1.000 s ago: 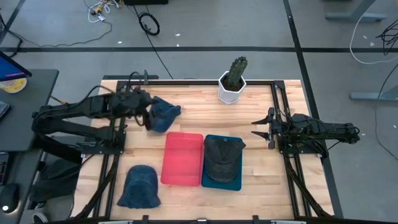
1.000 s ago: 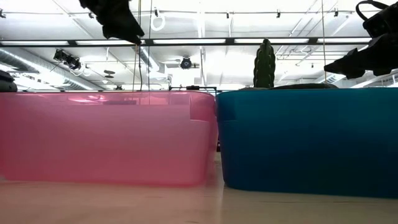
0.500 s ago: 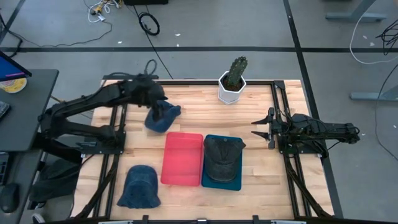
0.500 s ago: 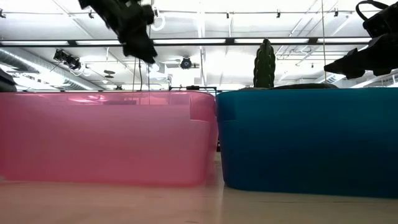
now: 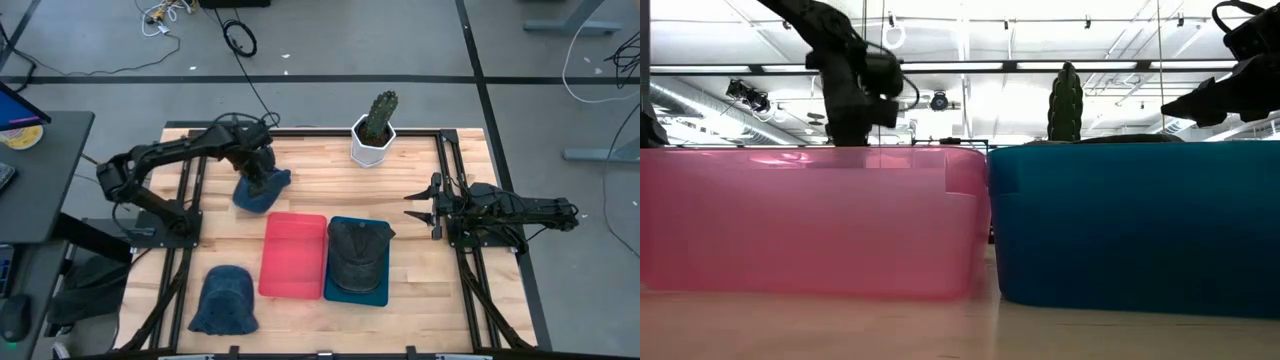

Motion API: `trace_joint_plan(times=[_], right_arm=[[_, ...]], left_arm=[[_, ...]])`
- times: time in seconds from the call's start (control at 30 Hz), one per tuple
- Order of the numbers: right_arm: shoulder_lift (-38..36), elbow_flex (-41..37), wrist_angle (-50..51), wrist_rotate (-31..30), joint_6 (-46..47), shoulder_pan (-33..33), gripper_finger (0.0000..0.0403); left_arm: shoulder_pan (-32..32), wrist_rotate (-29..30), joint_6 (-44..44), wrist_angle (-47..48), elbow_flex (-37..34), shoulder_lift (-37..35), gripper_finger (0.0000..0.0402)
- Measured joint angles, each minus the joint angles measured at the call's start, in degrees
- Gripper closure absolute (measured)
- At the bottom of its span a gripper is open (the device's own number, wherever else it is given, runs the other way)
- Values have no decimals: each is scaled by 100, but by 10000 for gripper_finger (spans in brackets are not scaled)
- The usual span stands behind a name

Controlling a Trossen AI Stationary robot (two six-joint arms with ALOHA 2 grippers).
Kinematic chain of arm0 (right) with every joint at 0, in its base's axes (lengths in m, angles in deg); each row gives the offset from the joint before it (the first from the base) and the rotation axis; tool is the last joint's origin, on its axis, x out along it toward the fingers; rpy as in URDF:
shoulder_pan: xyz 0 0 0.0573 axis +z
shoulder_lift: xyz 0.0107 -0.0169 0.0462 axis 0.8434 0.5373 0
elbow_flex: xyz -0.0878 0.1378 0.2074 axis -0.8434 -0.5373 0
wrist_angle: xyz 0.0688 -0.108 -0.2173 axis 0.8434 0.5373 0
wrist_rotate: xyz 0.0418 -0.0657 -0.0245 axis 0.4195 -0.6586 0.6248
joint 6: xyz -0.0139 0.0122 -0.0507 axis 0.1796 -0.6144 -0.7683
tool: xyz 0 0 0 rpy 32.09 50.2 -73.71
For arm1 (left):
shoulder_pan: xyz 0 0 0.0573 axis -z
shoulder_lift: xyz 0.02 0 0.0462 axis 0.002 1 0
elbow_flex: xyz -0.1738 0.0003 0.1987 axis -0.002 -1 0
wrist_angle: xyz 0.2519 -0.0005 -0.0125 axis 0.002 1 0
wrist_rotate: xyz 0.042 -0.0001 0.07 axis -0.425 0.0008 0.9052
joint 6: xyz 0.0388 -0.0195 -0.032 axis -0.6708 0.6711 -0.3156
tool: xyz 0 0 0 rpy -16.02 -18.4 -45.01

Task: Pick & Place hat
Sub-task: Put the top blue cap into the pink bin

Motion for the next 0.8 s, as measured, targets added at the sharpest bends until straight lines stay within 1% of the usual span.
trace_joint_plan(times=[0.23,0.4,0.63,0.8], right_arm=[[0,0,0,-2,0,0,215],[0,0,2,-2,0,0,215],[0,0,0,-2,0,0,215],[0,2,0,-1,-1,0,215]], left_arm=[[-160,150,-295,111,0,267,175],[-270,564,-519,310,-26,263,175],[-473,546,-536,348,-26,364,175],[-463,385,-618,304,-28,819,175]])
